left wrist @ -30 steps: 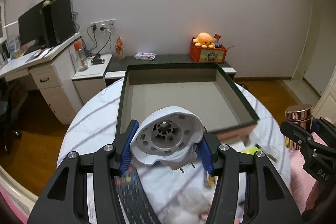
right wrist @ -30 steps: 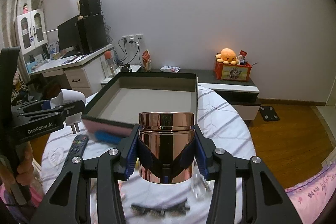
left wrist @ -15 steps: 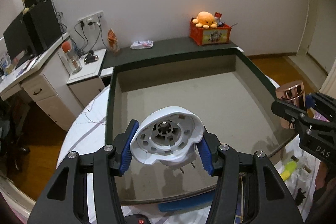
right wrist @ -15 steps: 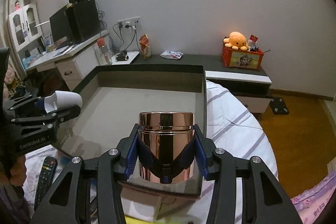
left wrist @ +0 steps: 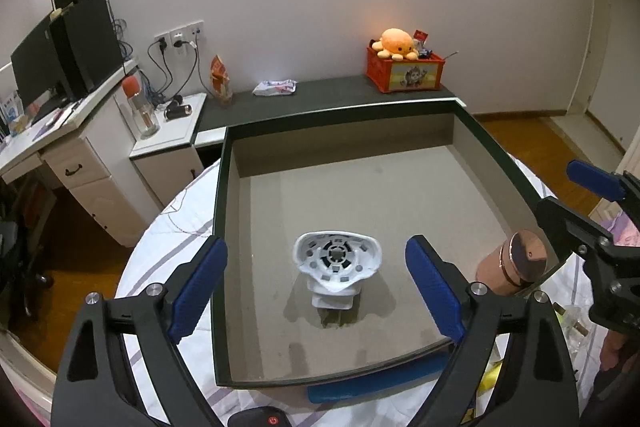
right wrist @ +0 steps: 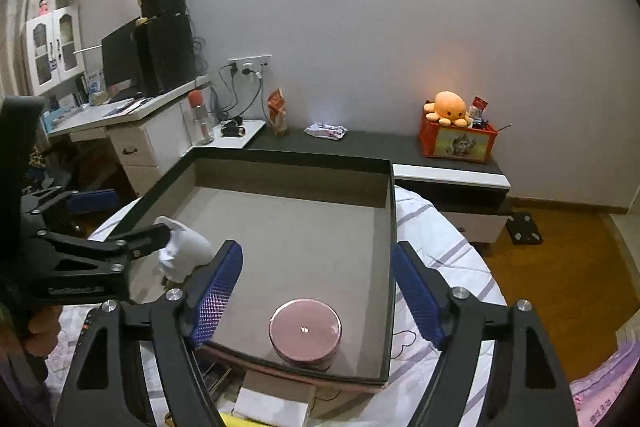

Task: Organize rigid objects
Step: 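Lower the plug adapter into the box with the left tool while the right tool places the canister there, then withdraw both open tools from the box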

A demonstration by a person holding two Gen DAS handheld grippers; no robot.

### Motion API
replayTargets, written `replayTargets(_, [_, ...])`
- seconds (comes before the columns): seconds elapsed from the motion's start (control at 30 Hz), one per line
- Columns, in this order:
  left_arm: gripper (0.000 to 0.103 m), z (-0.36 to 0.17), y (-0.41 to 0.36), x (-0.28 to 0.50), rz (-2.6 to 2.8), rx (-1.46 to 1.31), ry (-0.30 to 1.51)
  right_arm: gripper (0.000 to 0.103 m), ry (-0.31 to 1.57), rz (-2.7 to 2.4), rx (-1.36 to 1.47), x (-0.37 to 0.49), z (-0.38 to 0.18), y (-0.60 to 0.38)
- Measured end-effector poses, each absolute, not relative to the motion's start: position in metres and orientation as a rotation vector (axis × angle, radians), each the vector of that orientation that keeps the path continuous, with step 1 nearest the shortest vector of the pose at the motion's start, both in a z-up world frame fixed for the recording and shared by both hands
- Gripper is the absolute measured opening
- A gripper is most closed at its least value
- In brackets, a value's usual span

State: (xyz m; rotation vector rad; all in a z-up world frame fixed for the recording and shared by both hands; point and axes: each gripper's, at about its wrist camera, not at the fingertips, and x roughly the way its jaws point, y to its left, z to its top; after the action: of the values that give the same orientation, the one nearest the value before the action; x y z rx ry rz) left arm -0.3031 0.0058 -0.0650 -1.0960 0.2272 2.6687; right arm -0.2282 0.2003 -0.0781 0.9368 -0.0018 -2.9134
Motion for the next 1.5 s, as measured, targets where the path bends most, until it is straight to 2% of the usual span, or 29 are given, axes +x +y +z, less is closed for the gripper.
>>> replayTargets(0.4, [0.092,-0.041,0.005,-0.269,2.729,-0.979,0.265,0.078,-0.023,-2.955,0.904,-0.204,-0.06,0.205])
replayTargets(0.97, [0.095,0.01,-0.029,-0.129,2.835,-0.814,0.192,0.079,-0.008,-3.041,0.773,-0.083,-0.011,0.194])
replayTargets(1.17, [0.098,0.012,-0.035,-0.082,2.924,-0.759,0.215,0.078,-0.005,-3.056,0.765,-0.045,-0.012,0.183])
replayTargets(1.5, [0.098,-0.003,-0.047,-0.045,2.898,-0.791,0.143,0.079,0.05,-3.116,0.745,-0.005,-0.02,0.17])
